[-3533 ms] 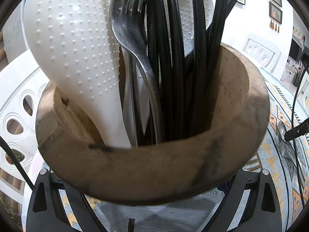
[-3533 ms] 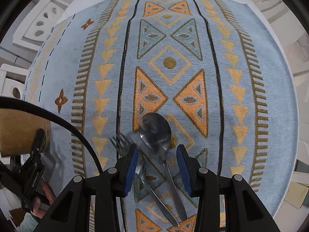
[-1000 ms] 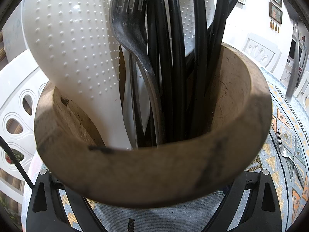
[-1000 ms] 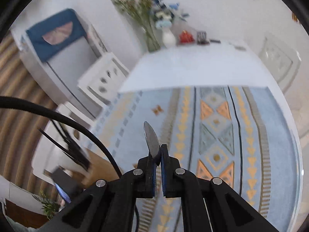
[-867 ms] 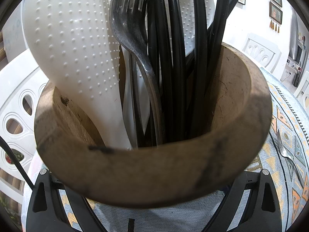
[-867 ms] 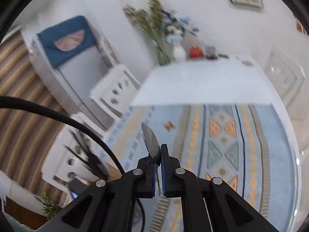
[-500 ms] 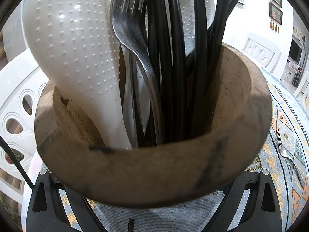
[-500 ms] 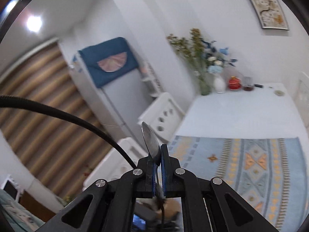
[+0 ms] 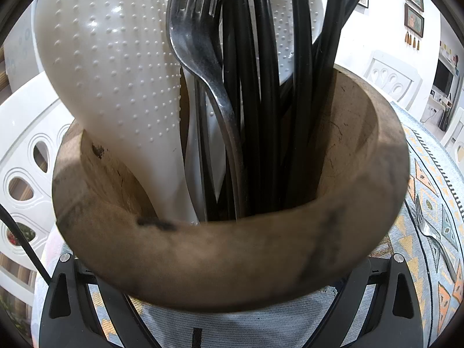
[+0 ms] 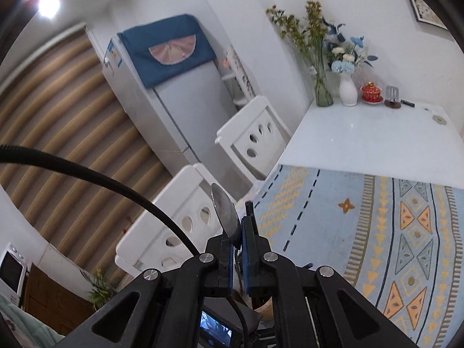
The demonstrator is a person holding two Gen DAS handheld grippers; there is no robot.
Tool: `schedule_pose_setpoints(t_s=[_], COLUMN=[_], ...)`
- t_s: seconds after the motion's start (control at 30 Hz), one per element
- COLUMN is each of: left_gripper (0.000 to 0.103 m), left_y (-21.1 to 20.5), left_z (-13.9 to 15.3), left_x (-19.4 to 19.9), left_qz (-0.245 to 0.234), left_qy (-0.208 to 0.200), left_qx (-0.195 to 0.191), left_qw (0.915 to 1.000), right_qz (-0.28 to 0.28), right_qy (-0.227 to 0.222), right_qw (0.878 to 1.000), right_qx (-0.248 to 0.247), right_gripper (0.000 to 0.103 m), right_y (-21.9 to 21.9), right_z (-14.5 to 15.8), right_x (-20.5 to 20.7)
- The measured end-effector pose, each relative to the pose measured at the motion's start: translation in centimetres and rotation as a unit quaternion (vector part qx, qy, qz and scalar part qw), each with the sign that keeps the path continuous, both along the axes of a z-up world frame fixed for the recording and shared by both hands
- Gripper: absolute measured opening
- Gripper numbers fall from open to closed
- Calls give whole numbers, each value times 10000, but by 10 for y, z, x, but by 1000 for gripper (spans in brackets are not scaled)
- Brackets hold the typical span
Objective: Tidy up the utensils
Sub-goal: 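Lift the silver spoon with the right tool toward the wooden cup, then drop the spoon into the wooden cup by opening the right tool, then move the open right tool down over the silver fork on the rug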
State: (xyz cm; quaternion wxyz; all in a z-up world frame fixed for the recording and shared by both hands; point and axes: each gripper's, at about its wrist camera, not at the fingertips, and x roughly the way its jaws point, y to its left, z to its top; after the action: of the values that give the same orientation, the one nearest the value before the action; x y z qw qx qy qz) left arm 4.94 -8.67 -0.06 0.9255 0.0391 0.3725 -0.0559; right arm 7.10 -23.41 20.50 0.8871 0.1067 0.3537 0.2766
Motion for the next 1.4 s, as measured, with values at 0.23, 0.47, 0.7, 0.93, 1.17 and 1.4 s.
schedule_pose_setpoints(t_s=[0.23, 0.47, 0.7, 0.93, 1.17, 1.4], left_gripper=[96, 96, 96, 96, 96, 96], left_y=[0, -7, -12, -12, -12, -12], left_z=[0, 0, 0, 1, 1, 1], left_x=[0, 0, -2, -5, -4, -5], left_qz=[0, -3, -1, -6, -7, -7], left_qy=[0, 8, 8, 14, 15, 14], left_qx=[0, -5, -7, -15, -15, -13], left_qw=[10000, 10000, 10000, 10000, 10000, 10000], right_qz=[-53, 82, -95, -271, -839, -1401], right_qy=[-55, 321, 72, -160, -249, 254], right_qw=[9998, 9983, 9998, 9994, 9959, 9876], right_qx=[-173, -475, -179, -158, -239, -660], right_gripper=[4, 13, 20, 21, 39, 46], right_y=[4, 17, -4, -18, -57, -100], right_z=[0, 0, 29, 48, 55, 30], right_x=[3, 15, 11, 6, -1, -2])
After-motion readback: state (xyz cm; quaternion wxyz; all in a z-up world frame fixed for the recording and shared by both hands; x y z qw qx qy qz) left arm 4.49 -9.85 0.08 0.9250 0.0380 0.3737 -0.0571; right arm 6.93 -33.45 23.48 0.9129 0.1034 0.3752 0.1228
